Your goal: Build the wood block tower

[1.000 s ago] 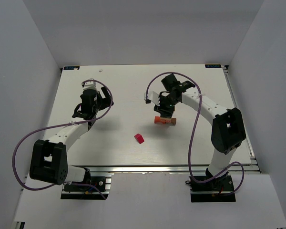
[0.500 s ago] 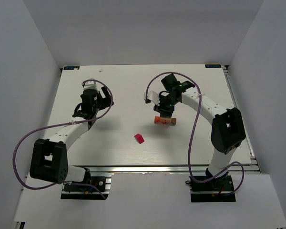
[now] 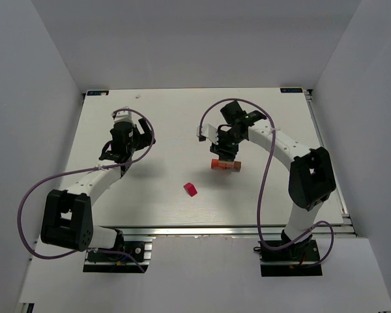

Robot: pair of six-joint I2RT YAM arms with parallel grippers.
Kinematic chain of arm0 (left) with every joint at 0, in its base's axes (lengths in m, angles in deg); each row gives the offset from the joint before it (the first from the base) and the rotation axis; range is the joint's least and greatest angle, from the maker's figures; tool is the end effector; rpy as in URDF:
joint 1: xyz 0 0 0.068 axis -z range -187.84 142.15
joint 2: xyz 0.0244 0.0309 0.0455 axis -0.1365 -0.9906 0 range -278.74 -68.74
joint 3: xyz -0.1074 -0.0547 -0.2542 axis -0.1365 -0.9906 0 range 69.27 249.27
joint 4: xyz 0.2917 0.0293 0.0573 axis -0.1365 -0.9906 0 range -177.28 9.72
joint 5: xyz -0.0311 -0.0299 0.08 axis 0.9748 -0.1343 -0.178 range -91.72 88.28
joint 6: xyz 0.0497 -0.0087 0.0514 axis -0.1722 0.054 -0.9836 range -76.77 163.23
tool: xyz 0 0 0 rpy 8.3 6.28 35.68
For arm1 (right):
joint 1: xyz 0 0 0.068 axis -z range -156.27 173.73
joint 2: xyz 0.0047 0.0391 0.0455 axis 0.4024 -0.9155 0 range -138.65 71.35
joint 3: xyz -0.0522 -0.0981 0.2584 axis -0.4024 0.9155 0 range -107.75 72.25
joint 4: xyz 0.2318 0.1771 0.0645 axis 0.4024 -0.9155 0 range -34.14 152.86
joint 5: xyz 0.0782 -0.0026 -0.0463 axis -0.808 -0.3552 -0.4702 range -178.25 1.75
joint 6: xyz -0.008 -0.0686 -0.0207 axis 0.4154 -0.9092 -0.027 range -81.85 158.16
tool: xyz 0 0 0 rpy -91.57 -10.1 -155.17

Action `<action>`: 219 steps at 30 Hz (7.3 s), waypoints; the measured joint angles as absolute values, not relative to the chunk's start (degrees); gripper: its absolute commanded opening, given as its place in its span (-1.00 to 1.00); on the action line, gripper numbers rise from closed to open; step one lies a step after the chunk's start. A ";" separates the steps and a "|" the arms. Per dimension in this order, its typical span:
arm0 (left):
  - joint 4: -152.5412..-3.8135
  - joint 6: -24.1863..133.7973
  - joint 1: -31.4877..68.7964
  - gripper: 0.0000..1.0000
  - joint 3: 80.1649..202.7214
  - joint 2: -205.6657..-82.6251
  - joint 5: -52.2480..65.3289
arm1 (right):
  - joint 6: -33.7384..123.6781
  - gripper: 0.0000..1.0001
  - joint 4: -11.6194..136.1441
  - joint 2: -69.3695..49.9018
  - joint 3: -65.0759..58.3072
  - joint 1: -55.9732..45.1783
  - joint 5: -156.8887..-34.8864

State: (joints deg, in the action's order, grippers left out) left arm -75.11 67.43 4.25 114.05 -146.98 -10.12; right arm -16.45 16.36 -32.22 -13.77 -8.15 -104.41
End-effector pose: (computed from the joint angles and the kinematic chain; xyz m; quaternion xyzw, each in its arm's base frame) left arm 0.3458 -0.0652 0.2108 -0.1277 0.8474 -0.0996 0.5057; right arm 0.3569 0.2416 0.2320 -0.6840 0.6811 0.0905 0.2450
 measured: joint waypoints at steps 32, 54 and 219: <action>-74.63 67.43 4.25 0.96 114.18 -147.19 -10.08 | -15.78 -0.02 16.86 -32.22 -12.22 -8.15 -101.35; -74.24 67.39 4.25 0.96 114.22 -147.94 -9.86 | -13.04 -0.09 18.00 -32.20 -12.17 -8.15 -99.93; -78.48 65.62 3.71 0.96 108.34 -138.80 -10.89 | -14.36 -0.65 16.86 -21.08 -14.86 -3.76 -111.47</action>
State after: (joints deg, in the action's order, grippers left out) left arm -78.48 65.62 3.71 108.34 -138.80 -10.89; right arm -14.36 16.86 -21.08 -14.86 -3.76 -111.47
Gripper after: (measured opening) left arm 0.982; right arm 0.409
